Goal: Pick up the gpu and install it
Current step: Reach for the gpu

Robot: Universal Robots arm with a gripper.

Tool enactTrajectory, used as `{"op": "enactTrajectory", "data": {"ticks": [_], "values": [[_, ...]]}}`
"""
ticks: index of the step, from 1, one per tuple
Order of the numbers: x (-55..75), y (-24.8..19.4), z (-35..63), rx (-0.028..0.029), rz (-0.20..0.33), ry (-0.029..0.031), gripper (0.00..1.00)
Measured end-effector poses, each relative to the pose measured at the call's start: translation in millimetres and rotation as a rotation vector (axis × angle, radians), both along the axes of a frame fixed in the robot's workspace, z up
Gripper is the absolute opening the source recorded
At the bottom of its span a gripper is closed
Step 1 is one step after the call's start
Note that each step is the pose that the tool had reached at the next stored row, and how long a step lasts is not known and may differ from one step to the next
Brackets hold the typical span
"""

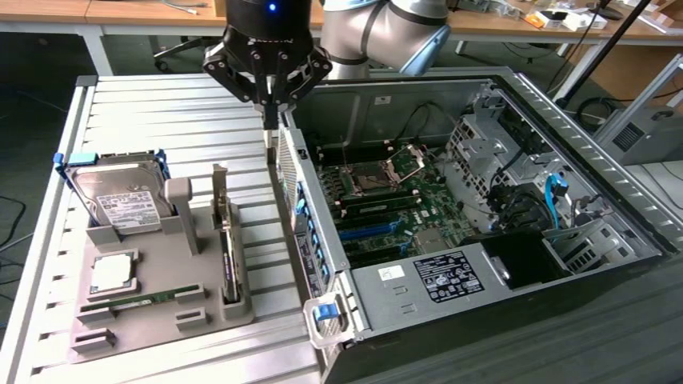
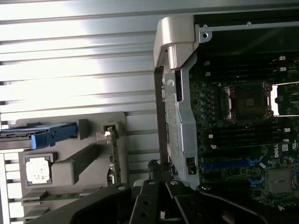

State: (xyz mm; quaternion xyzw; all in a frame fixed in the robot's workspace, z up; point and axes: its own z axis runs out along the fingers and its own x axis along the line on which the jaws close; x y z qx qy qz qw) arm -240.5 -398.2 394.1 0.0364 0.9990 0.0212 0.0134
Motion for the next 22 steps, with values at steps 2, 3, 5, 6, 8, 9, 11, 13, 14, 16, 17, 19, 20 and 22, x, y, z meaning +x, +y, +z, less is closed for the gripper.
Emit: {"op": "enactTrajectory", "data": {"ticks": [2,3,5,6,8,9,11,13,14,16,17,19,20,22], "values": [[-1.5,0.0,0.0,-0.0001,0.0,0.0,0.11],[-2.1,0.0,0.0,-0.0001,0.0,0.0,0.11],[-3.1,0.0,0.0,-0.0002,0.0,0.0,0.11],[-3.6,0.0,0.0,-0.0003,0.0,0.0,0.11],[-5.5,0.0,0.0,-0.0004,0.0,0.0,0.11],[-6.1,0.0,0.0,-0.0005,0.0,0.0,0.11],[-7.2,0.0,0.0,-0.0005,0.0,0.0,0.11],[-8.5,0.0,0.0,-0.0007,0.0,0.0,0.11],[-9.5,0.0,0.0,-0.0009,0.0,0.0,0.11],[-11.4,0.0,0.0,-0.0011,0.0,0.0,0.11],[-12.0,0.0,-0.1,-0.001,0.0,-0.0001,0.11],[-13.6,0.0,0.0,-0.0013,0.0,0.0,0.11],[-14.8,0.0,0.0,-0.0015,0.0,0.0001,0.11],[-16.9,0.0,0.0,-0.0014,0.0,-0.0001,0.11]]}}
